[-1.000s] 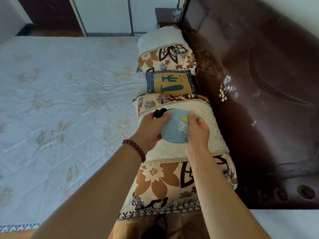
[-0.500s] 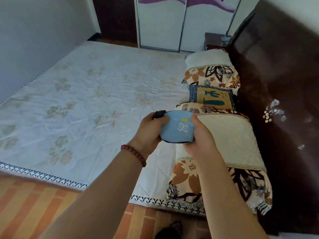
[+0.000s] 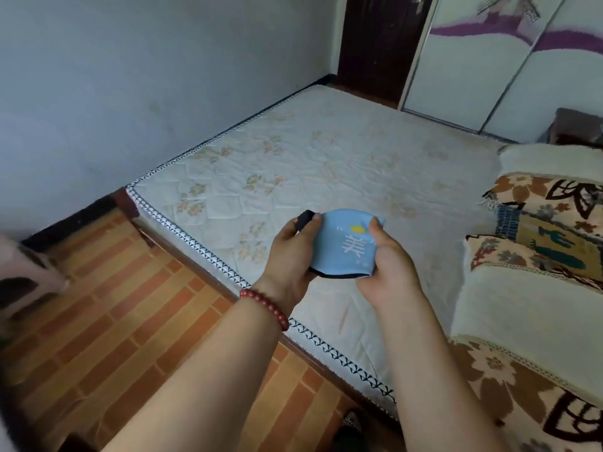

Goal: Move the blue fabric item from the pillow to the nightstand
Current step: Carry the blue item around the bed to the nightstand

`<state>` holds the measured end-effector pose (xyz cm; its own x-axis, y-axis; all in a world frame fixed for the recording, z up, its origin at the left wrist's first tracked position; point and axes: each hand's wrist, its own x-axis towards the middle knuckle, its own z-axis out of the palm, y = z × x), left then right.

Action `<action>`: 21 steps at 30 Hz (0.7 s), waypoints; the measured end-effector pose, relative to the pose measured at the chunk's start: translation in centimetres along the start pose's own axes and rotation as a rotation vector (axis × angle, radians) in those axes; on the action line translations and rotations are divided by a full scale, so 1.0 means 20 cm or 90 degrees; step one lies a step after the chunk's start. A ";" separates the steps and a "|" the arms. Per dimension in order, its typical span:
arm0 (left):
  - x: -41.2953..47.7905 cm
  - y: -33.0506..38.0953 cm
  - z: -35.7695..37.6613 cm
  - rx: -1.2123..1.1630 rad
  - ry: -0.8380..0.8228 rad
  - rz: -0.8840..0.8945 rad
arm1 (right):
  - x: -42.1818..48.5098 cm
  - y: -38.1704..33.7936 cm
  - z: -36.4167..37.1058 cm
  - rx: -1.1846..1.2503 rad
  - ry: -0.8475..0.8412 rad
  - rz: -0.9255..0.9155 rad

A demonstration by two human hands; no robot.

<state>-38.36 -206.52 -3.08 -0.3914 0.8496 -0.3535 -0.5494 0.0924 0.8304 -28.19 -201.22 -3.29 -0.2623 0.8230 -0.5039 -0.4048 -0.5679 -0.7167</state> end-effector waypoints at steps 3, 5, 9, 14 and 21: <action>0.01 0.09 -0.20 -0.022 0.054 0.033 | 0.02 0.11 0.21 -0.027 -0.039 0.039; 0.02 0.16 -0.32 -0.035 0.087 0.047 | 0.04 0.19 0.33 -0.045 -0.062 0.056; 0.08 0.28 -0.54 -0.062 0.150 0.057 | 0.12 0.31 0.58 -0.081 -0.108 0.090; 0.25 0.46 -0.77 -0.106 0.244 0.091 | 0.30 0.42 0.92 -0.122 -0.176 0.119; 0.54 0.78 -0.99 -0.160 0.329 0.157 | 0.60 0.48 1.41 -0.170 -0.266 0.152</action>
<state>-65.75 -206.18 -2.41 -0.8007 0.4639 -0.3790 -0.5298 -0.2532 0.8094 -59.86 -196.40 -2.56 -0.6670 0.5762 -0.4723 -0.0697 -0.6794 -0.7305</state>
